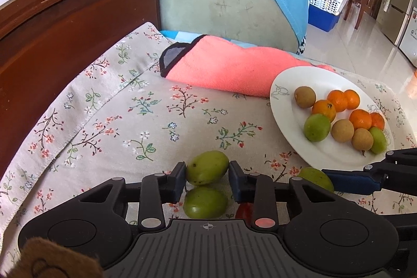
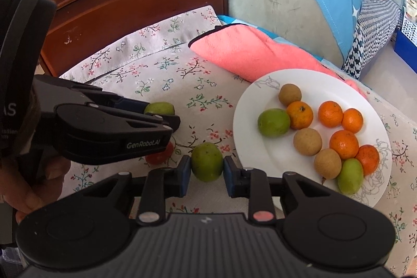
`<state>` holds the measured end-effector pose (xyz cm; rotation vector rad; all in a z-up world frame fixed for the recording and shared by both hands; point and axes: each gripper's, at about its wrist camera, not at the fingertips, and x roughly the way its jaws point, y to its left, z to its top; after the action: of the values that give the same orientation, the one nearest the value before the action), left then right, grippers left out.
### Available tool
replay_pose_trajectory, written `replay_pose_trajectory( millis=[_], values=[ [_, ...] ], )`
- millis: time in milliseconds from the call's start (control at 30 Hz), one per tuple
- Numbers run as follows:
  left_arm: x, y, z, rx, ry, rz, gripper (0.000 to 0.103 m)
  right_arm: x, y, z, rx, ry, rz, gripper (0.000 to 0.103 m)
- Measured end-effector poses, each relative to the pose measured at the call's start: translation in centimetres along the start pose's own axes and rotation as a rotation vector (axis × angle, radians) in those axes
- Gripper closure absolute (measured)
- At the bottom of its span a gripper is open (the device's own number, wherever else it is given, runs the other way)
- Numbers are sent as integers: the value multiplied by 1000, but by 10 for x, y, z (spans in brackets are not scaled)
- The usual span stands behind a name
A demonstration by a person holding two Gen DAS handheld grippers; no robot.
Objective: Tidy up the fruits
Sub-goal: 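Grasp a green jujube with the left tool while the right tool grasps another jujube, then carry both jujubes onto the plate and open both tools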
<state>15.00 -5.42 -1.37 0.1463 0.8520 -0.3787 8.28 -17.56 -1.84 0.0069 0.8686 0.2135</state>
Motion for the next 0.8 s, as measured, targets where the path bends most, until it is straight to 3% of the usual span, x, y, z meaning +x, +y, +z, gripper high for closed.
replay_pose_trajectory(
  millis=[567,800],
  values=[
    [-16,24,19,-119,-67,-6,70,-14,-8,10,50,-45,10,76],
    [-24,18,28,-114,-109,-26,70,-39,-36,30,140,-134,-5,76]
  ],
)
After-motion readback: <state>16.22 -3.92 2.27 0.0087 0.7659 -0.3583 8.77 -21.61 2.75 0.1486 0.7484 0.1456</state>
